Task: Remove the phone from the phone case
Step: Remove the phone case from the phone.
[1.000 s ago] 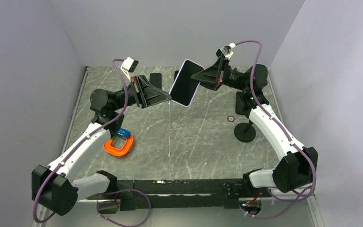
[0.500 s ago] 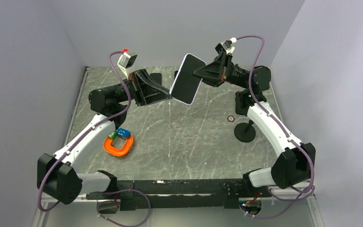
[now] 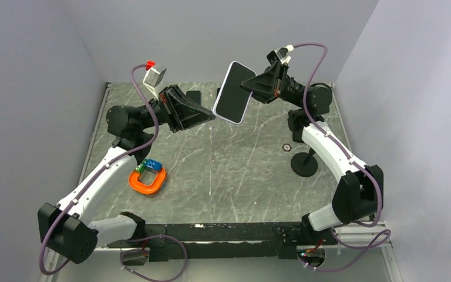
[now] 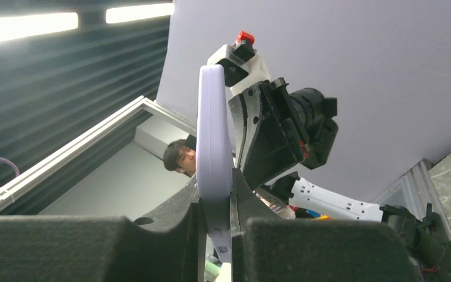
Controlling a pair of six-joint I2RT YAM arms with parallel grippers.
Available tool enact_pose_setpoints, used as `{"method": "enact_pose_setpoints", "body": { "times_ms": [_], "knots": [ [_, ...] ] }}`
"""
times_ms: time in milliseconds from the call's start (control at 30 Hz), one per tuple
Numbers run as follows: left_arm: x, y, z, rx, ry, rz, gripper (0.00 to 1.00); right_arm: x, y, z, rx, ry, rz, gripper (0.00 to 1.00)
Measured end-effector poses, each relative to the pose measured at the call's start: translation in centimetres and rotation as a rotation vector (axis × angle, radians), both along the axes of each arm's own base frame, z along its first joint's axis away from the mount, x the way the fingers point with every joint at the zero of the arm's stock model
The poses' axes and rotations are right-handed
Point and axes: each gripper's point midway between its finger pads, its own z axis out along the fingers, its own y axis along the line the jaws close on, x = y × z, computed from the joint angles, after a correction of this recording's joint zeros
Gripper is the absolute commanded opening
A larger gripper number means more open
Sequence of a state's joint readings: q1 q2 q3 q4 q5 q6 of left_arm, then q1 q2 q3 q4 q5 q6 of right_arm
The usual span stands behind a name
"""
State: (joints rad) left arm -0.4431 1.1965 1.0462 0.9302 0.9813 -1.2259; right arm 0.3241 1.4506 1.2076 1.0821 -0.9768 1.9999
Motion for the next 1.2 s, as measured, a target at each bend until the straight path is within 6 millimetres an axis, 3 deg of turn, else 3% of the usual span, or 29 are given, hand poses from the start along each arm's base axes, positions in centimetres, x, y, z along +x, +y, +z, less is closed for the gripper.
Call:
{"method": "enact_pose_setpoints", "body": {
  "times_ms": [200,300,367,500,633,833,933,1200],
  "knots": [
    [1.7,-0.2,0.1,0.089,-0.003,0.11,0.02,1.9,0.1,0.0,0.021,0.033,-0.011,0.0],
    [2.5,-0.2,-0.3,0.113,0.002,0.149,0.37,2.1,0.3,0.1,0.008,0.064,0.003,0.0],
    [3.5,-0.6,-1.6,0.136,0.039,0.163,0.59,1.1,0.7,0.4,-0.017,0.066,0.042,0.0],
    [4.9,-0.8,-6.3,0.19,0.189,0.177,0.83,0.0,0.6,0.8,-0.057,0.068,0.056,0.0],
    [4.2,-0.9,-8.0,0.19,0.266,0.186,0.82,0.8,-0.5,0.9,-0.074,0.06,-0.015,0.0],
    [0.7,-2.3,-3.7,0.058,0.19,0.193,0.84,2.7,-0.7,0.1,-0.095,0.083,-0.141,0.0],
    [-0.2,-2.9,-2.0,-0.01,0.174,0.205,0.83,3.4,-0.7,-0.5,-0.116,0.086,-0.207,0.0],
    [1.0,-4.8,-2.5,-0.042,0.253,0.243,0.6,4.2,-0.4,-1.4,-0.144,0.08,-0.337,0.0]
  ]
}}
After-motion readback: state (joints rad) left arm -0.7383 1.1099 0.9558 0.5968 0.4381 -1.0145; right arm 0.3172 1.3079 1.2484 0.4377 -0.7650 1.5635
